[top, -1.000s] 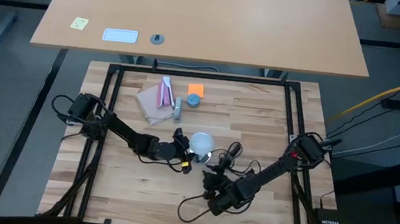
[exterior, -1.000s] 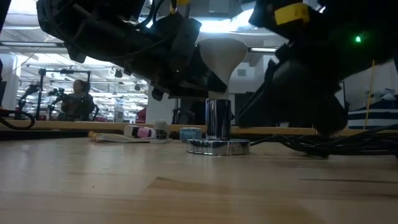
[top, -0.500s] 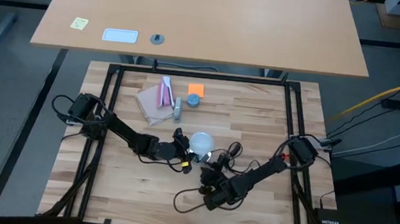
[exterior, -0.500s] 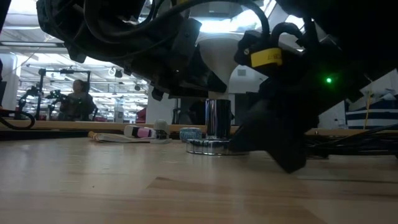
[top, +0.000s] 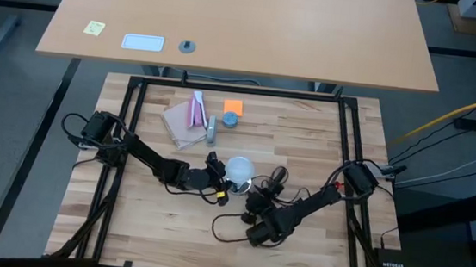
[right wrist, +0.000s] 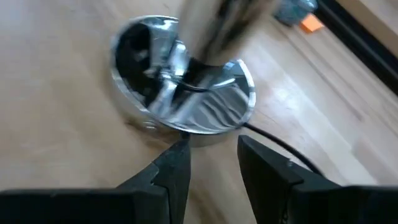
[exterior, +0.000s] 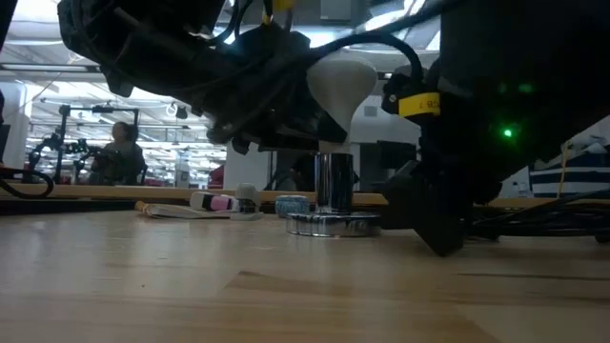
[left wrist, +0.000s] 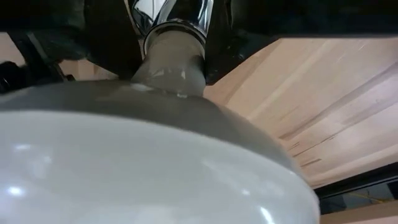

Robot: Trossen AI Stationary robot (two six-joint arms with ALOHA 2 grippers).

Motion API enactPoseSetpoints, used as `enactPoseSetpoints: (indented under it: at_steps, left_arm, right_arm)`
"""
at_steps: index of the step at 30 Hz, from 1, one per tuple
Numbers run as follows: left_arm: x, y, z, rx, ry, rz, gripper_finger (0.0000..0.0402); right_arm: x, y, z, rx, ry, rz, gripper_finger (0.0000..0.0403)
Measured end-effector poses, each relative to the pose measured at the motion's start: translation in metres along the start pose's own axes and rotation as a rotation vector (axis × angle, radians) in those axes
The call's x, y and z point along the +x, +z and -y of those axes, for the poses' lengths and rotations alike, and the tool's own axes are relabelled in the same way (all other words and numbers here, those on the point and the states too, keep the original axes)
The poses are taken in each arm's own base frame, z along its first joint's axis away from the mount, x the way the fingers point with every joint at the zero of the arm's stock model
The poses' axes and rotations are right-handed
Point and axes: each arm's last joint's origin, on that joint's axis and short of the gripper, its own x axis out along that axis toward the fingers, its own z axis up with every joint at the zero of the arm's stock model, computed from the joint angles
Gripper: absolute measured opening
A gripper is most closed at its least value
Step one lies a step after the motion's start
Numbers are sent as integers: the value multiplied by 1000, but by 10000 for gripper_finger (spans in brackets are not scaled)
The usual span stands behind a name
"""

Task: Screw lightbulb
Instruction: Insert the white lightbulb into the silver lamp

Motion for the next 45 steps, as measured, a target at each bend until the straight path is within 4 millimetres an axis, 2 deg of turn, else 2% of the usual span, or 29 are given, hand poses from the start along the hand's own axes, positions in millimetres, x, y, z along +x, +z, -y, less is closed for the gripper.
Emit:
enactPoseSetpoints:
  at_steps: [8, 15, 18, 27, 39, 45]
  left_arm:
    - [0, 0, 0, 0, 2, 1, 159]
    - [0, 0, 1, -4, -18, -4, 159]
    - [0, 0, 1, -4, -18, -4, 159]
    - [0, 0, 1, -21, -12, -1, 159]
    - [0, 0, 0, -23, 2, 2, 159]
    - [0, 0, -1, -31, 9, 4, 159]
  right_arm:
    - [5, 2, 4, 1, -36, 15, 138]
    - [-20, -1, -8, -46, 38, 39, 138]
    - [-24, -2, -14, -53, 88, 20, 138]
    - [-21, 12, -26, -66, 172, 97, 138]
    - [4, 19, -12, -88, 109, 16, 138]
    - [7, 17, -5, -92, 49, -2, 138]
